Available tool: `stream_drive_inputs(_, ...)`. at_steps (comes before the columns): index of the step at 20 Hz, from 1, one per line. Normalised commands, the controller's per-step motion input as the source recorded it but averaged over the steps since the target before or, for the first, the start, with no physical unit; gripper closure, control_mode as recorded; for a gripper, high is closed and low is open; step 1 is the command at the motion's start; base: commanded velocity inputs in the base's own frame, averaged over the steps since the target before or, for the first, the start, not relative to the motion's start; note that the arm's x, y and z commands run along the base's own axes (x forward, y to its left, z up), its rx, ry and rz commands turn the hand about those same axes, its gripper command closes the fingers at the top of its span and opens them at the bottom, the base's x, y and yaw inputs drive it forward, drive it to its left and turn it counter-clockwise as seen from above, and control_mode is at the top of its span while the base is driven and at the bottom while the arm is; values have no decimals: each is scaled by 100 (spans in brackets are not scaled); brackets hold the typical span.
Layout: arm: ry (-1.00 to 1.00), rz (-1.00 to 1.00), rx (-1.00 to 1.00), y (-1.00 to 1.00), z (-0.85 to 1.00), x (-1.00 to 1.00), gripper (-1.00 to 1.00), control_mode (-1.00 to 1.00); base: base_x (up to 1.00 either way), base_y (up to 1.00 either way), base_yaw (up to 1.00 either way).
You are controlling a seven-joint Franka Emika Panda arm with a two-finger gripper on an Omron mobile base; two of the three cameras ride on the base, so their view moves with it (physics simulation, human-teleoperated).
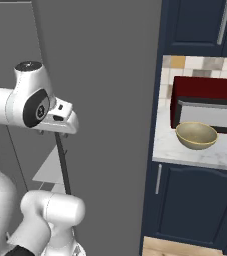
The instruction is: Take the pear, fish, and kiwi from the freezer and place them in the bowl on the counter.
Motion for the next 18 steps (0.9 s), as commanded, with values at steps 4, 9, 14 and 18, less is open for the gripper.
stream_drive_inputs(4,-1,-1,0,-1,14,-79,-100,-100,0,0,0)
stream_drive_inputs(9,0,0,0,-4,23,-70,-100,-100,0,0,0)
stream_drive_inputs(14,0,-1,0,-5,26,-43,-100,-100,0,0,0)
stream_drive_inputs(18,0,0,0,-14,26,-15,-100,-100,0,0,0)
